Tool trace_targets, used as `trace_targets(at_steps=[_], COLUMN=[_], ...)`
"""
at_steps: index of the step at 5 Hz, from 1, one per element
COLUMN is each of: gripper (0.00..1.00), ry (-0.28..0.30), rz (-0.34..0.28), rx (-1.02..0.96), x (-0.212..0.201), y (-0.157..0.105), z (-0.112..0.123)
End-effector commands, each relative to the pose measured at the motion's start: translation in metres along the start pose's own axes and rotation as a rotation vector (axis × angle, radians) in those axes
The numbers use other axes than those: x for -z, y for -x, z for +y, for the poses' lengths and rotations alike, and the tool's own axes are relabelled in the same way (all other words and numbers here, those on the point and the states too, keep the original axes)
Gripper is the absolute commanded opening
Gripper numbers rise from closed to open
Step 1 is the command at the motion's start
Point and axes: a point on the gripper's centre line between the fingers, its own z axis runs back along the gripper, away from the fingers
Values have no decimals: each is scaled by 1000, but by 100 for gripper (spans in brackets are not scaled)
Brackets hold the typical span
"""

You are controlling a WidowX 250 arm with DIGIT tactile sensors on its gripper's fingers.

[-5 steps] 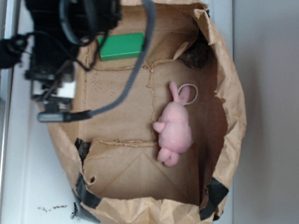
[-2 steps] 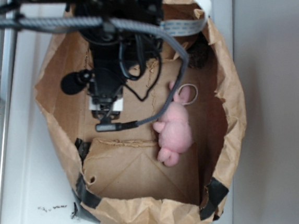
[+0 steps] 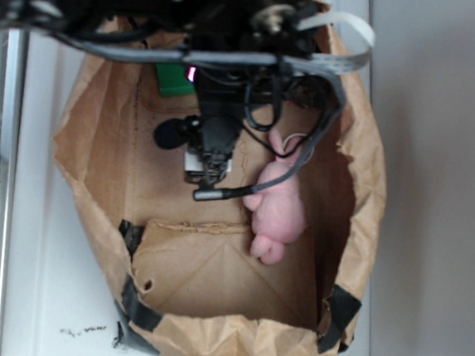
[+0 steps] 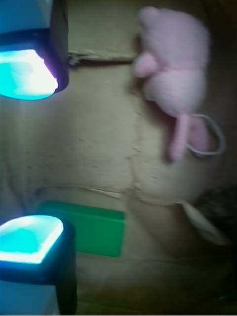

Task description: Grab the green block.

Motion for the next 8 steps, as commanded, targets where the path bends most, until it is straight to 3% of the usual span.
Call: trace_targets(at_steps=[1, 7, 8], gripper=[100, 100, 100], ry=[-4, -4, 20], rz=[-50, -50, 13], rx=[-41, -41, -92], x=[-6, -6, -3], y=[-5, -5, -8], z=[29, 29, 34])
